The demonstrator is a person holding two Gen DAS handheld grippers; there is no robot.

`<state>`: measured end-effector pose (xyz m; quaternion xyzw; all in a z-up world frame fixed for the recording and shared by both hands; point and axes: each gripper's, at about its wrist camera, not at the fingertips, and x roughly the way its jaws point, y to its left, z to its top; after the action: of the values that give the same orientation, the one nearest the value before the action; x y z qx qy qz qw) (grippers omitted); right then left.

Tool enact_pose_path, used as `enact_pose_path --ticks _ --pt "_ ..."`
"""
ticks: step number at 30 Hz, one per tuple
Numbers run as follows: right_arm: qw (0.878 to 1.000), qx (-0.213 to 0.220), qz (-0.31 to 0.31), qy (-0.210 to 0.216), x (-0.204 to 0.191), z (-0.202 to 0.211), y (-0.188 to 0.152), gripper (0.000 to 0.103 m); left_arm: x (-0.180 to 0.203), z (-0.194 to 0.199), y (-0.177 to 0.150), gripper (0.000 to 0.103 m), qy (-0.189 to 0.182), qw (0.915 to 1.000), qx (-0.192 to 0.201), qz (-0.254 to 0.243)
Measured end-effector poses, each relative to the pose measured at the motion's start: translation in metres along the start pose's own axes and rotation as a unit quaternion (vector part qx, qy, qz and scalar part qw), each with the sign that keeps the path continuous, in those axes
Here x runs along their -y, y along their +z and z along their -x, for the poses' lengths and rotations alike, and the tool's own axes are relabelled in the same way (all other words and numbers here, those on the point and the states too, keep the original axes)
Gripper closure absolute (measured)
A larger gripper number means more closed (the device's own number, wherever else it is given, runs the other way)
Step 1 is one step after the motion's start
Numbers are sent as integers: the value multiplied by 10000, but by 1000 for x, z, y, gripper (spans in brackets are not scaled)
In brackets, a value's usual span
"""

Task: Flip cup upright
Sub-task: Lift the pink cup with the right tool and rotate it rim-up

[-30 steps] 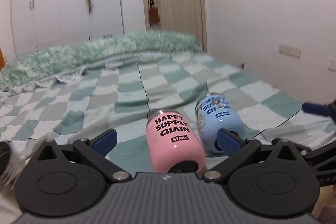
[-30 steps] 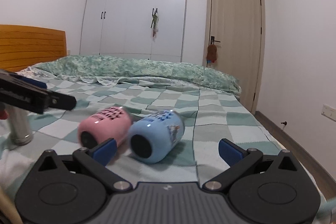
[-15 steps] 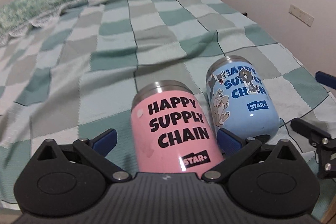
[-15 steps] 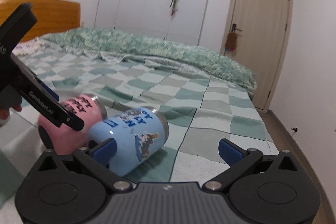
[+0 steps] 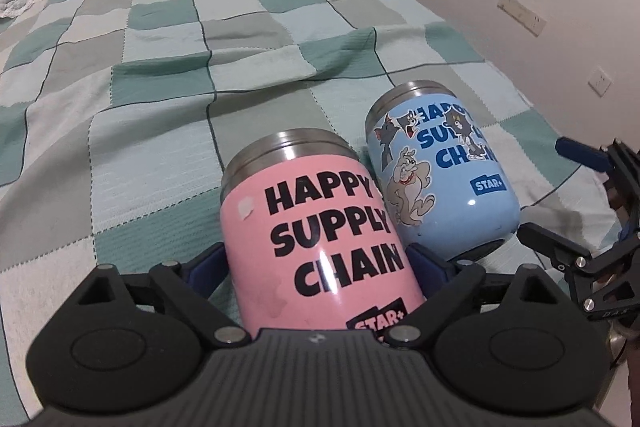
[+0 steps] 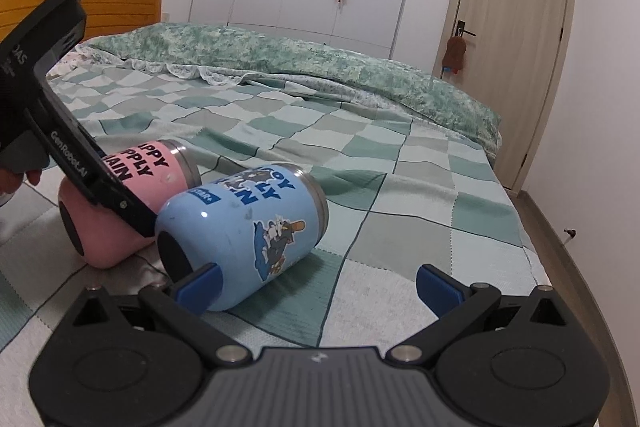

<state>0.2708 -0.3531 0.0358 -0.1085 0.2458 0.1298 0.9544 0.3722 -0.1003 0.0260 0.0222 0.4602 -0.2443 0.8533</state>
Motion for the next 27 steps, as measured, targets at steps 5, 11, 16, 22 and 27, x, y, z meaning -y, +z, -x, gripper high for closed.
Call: enact_pose_path --ticks 5,11,16,22,27 --pt "9999 16 -99 -78 -4 9 1 0 2 13 -7 10 50 9998 190 -26" --pt "9997 96 -212 -109 -12 29 4 0 2 34 -18 13 83 9991 406 80" --pt "9993 239 -272 -87 -24 54 5 0 10 56 -36 15 83 9978 650 52" --pt "9985 438 -319 -16 -37 90 6 0 29 89 -62 17 85 9953 964 -22" --pt "9976 587 -352 42 -50 123 3 0 46 121 -85 17 34 9940 1090 8"
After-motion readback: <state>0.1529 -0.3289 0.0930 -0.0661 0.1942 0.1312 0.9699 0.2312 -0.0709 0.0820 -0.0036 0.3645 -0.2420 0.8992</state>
